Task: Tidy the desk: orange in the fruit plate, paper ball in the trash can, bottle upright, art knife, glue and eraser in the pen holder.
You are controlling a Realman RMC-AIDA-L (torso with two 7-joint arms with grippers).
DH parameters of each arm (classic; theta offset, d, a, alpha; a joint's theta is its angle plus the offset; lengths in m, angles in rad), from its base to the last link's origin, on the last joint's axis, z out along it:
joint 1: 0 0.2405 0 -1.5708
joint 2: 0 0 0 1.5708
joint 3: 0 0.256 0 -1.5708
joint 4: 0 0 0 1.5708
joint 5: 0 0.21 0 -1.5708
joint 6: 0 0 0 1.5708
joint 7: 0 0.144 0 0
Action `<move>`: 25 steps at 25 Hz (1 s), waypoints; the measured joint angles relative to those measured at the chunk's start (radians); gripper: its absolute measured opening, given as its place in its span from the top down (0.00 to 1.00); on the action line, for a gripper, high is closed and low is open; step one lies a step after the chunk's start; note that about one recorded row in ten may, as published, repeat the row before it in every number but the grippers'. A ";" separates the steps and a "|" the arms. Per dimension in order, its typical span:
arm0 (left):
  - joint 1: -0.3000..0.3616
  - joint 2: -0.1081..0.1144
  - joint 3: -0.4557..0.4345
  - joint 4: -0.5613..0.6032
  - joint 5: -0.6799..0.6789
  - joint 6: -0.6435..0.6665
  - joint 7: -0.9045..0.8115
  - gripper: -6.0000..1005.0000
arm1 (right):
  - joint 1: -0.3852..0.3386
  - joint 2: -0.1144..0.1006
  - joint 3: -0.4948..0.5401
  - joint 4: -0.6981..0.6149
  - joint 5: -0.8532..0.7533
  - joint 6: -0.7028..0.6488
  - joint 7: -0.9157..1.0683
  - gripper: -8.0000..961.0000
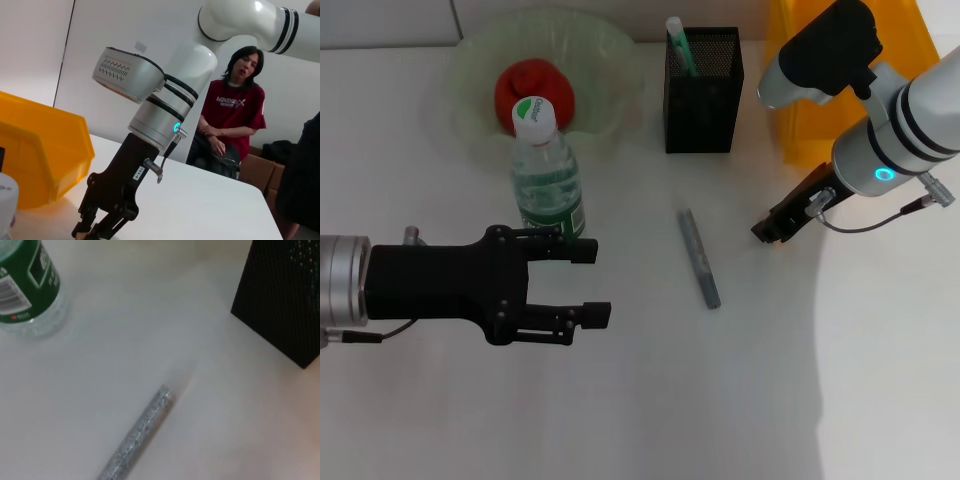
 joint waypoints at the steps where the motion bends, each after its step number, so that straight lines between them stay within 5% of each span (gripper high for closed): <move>1: 0.000 0.000 0.000 0.000 0.000 0.001 0.000 0.22 | -0.002 0.000 0.000 -0.005 0.004 0.001 0.000 0.63; 8: 0.005 0.000 -0.001 0.000 -0.001 0.003 0.000 0.22 | -0.032 -0.003 0.011 -0.094 0.050 -0.030 0.002 0.86; 15: 0.013 0.000 0.000 0.000 -0.005 0.014 -0.003 0.22 | -0.105 -0.005 0.086 -0.397 0.092 -0.054 0.030 0.86; 17: 0.015 0.000 0.000 0.000 -0.006 0.015 -0.006 0.22 | -0.129 -0.007 0.166 -0.462 0.184 0.036 0.035 0.86; 25: 0.016 -0.006 0.000 0.000 -0.006 0.017 -0.011 0.22 | -0.021 -0.012 0.300 -0.148 0.394 0.234 -0.134 0.84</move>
